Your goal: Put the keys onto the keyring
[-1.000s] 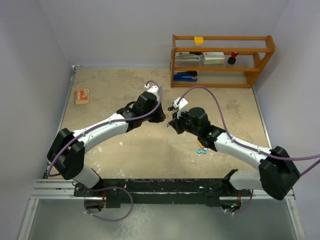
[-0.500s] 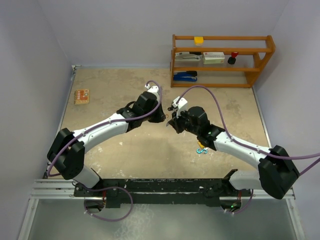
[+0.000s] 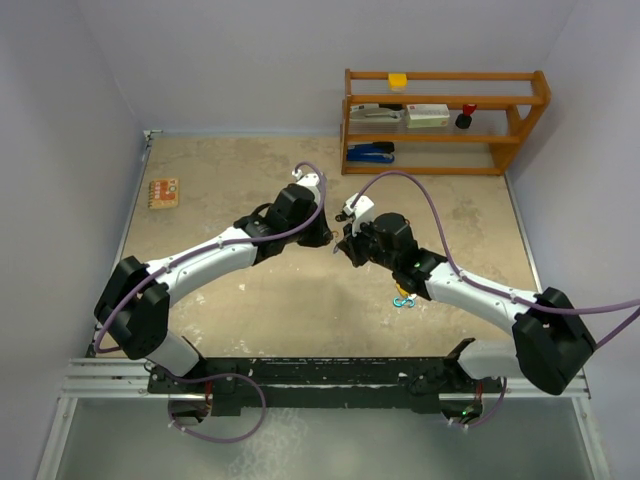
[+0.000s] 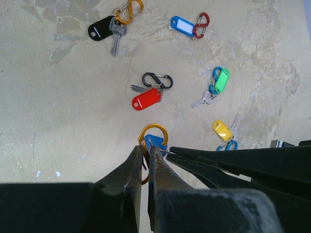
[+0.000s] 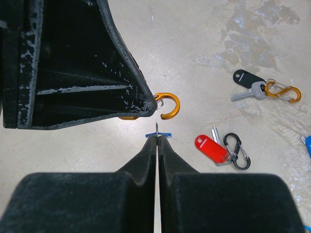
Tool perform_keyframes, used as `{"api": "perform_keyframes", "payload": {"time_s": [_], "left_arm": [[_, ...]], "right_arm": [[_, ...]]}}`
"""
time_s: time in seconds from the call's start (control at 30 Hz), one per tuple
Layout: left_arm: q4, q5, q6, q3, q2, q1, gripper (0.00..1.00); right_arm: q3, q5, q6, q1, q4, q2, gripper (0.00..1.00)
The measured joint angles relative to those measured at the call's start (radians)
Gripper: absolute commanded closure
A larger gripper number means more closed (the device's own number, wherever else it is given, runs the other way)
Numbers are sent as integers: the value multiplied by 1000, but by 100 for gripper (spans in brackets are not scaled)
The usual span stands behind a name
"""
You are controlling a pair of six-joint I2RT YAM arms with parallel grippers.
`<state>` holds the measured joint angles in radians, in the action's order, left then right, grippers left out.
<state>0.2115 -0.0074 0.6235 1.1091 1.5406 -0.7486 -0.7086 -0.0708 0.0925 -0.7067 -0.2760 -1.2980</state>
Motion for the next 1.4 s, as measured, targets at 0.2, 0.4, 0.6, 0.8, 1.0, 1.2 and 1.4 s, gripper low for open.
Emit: {"api": "perform_keyframes", "payload": {"time_s": [0.2,0.4,0.6,0.8,1.0,1.2,1.4], "left_arm": [[0,0,-1,0,0,0,100],[0,0,-8,0,0,0,100],[0,0,-8,0,12,-1,100],[0,0,-8,0,26,-5,100],[1,1,-8,0,27,-11,100],[4,0,-15,0,27,-12,100],[8,0,-16,0,26,-12,100]], "right_arm": [[0,0,0,0,0,0,100],[-1,0,0,0,-1,-5,100],[-6,-2,0,0,-3,-5,100],[-6,-3,0,0,-7,-5,100],[-6,-3,1,0,-7,-5,100],[-6,-3,1,0,-7,-12,100],[-6,-1,2,0,-8,-18,100]]}}
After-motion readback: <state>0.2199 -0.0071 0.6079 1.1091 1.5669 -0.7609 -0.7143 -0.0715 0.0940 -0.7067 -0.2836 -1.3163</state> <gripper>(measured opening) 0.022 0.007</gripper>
